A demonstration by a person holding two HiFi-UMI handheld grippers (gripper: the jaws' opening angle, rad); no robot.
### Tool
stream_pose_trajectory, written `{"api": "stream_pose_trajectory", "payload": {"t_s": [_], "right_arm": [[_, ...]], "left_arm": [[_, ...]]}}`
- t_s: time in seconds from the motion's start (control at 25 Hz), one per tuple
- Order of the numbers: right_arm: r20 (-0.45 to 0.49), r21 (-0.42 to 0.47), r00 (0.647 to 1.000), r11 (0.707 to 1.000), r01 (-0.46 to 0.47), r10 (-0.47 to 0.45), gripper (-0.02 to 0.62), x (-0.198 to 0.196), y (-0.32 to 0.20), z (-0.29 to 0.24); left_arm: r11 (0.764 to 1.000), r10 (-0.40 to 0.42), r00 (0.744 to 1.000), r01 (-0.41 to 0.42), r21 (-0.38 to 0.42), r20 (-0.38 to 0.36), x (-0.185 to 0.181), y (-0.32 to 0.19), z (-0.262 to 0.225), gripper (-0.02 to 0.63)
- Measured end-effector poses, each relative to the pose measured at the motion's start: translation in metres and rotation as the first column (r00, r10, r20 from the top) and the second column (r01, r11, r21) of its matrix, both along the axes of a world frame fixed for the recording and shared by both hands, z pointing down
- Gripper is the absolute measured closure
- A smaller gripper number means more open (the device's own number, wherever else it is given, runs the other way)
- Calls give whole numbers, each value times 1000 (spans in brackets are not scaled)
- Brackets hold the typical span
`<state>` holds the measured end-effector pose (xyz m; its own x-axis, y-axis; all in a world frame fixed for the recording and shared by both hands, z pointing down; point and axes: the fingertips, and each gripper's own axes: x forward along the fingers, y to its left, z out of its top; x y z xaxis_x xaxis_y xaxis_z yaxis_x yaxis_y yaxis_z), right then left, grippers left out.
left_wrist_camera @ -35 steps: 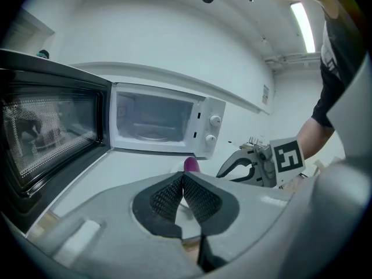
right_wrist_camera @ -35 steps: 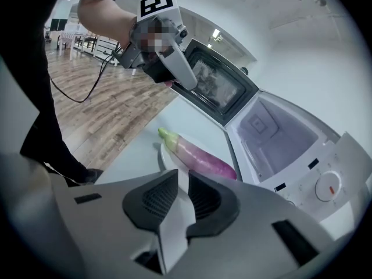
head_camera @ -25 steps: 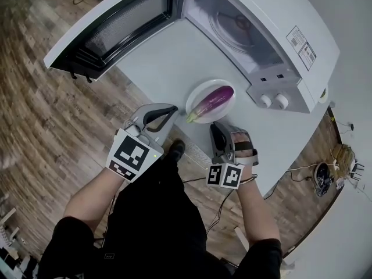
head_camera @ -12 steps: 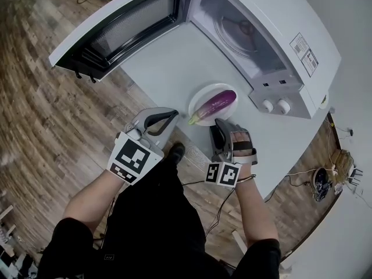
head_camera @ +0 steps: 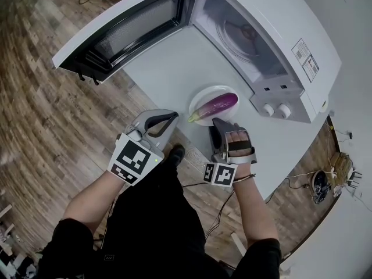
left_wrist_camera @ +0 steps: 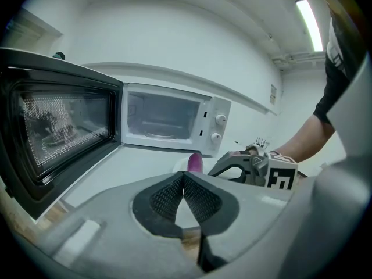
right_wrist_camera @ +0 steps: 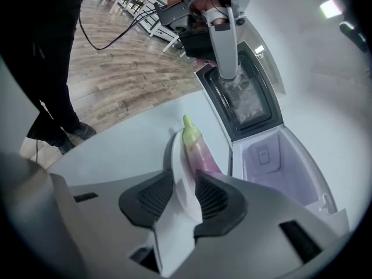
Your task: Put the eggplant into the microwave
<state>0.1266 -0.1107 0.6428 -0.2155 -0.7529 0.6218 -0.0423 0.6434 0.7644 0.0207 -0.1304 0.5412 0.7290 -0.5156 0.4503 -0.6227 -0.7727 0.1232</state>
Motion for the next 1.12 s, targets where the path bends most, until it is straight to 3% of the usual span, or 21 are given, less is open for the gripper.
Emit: {"api": "stream_pose_trajectory", "payload": {"t_s": [0.4,0.64,1.12], "right_arm": [[-53,21,998,1000,-20,21,548,-3,-14,7],[-137,90,991,996,1,11,569,-5,-18,9],[-93,136,995,990,-18,31,568,-3,-18,1]], "left_arm": [[1000,-14,1000,14,-6,2,-10,-3,2,598],[1000,-25,1000,25,-12,4,-17,-5,6,598],[1000,-16,1000,16,-7,8,-14,-2,3,598]]}}
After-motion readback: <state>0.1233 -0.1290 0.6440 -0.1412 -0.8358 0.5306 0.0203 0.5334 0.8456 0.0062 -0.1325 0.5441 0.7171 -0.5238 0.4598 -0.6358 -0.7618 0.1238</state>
